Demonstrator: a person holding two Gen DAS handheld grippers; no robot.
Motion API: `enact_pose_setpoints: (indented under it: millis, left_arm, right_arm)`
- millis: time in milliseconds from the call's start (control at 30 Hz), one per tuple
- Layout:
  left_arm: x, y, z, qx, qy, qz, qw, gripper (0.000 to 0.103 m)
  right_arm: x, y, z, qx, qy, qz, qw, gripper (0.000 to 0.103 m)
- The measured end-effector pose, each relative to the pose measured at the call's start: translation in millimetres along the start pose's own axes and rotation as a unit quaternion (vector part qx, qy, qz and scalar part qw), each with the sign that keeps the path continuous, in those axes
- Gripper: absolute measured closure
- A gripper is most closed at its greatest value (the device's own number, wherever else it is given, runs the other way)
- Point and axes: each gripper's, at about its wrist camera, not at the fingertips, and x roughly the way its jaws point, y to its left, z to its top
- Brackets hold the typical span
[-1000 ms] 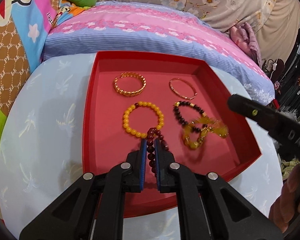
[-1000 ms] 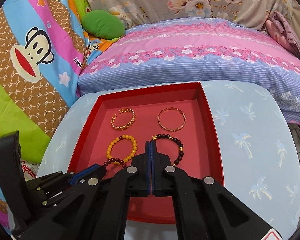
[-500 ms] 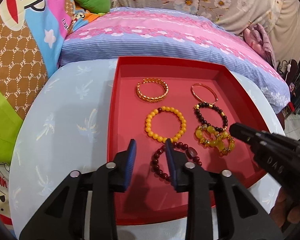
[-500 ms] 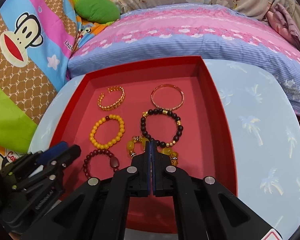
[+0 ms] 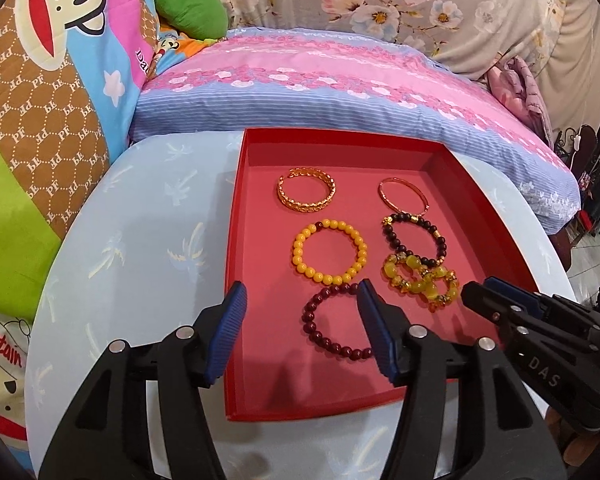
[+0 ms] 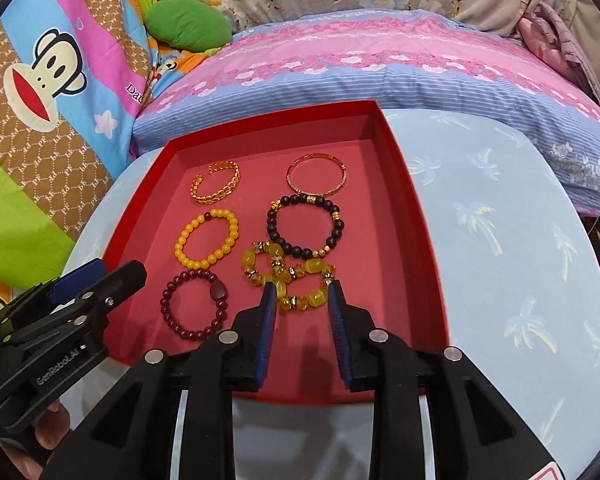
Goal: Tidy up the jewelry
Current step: 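Lower both bracelets into the red box and open both tools, then move right tool to the purple beaded tassel piece while left tool approaches the gold ring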
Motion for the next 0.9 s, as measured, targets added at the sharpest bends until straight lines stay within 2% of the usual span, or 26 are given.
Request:
enact_pose_setpoints:
  millis: [167,367,900]
  left_arm:
    - [-10,-5,-9,0.003,0.001,-0.002,1.0,0.049]
    - [-24,-13,-23,0.007,0.0,-0.004,1.0,0.049]
    - [-67,-6,-78,-0.008,-0.004,-0.006,0.9999,0.048]
  right_arm:
    - [-25,-2,-10,0.002,-0.019,-0.002,1.0,0.064]
    - [-49,1,-31,-0.011,-0.029,-0.01,0.999,0.058]
    - [-76,-9,-104,0.007,-0.005,-0.006,1.0,0.056]
